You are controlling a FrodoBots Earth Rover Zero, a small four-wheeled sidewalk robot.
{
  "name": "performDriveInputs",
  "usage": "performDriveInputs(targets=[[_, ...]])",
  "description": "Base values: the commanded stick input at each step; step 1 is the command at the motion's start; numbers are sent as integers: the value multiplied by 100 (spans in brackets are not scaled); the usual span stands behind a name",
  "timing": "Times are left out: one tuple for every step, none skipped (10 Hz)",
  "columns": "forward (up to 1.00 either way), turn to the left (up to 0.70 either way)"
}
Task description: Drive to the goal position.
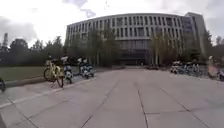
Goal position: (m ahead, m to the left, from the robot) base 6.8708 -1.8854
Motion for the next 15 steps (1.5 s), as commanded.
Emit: performDriveInputs(targets=[[70, -35], [70, -35], [70, -35], [70, -35], [70, -35], [70, -35], [70, -35], [70, -18], [70, 0], [70, 0], [70, 0], [70, 0], [70, 0], [70, 0], [70, 0]])
